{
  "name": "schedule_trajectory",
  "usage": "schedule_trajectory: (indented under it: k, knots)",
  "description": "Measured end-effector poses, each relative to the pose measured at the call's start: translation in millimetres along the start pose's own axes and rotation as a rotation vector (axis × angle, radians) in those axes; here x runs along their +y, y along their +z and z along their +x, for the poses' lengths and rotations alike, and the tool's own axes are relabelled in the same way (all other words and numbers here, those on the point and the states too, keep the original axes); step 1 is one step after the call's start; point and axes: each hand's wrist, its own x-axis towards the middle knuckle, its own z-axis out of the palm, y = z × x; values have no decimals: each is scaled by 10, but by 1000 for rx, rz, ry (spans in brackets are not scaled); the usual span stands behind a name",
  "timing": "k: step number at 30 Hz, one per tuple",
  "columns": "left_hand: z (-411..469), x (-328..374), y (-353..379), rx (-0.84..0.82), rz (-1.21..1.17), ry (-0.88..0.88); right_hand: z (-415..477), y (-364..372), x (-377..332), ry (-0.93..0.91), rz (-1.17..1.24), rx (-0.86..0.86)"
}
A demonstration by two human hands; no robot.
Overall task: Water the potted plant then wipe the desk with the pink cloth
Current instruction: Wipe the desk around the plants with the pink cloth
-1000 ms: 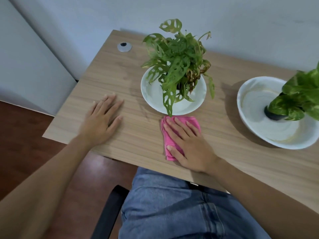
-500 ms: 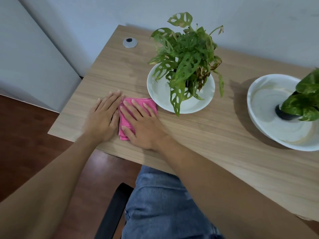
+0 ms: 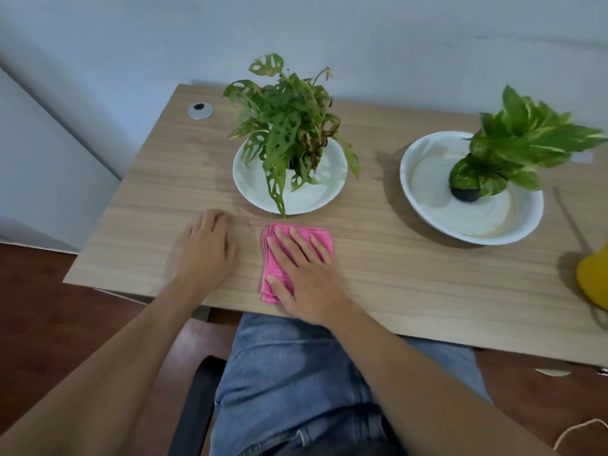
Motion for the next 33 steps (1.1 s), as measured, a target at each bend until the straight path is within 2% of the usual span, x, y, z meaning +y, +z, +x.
schedule_trajectory:
  k: [4, 8, 14, 18, 23, 27, 33]
  knots:
    - [-166, 477, 205, 52, -92, 189, -367, -212, 602, 95, -11, -16]
    - [-246, 830, 362, 15, -144, 303, -439, -390, 1083, 182, -18, -42]
    - [-197, 1201, 477, -40, -187, 266, 138, -427, 871, 371, 44, -36]
    - [-83, 1373, 460, -66, -272, 250, -188, -381, 768, 255, 44, -10]
    - [91, 1479, 567, -132, -235, 273, -1007, -440, 1250, 140, -58, 9]
    - [64, 1529, 682, -96, -93, 321, -1280, -591, 1620, 187, -67, -3]
    - [48, 1526, 692, -84, -31, 318, -649, -548, 1376, 380, -41, 24]
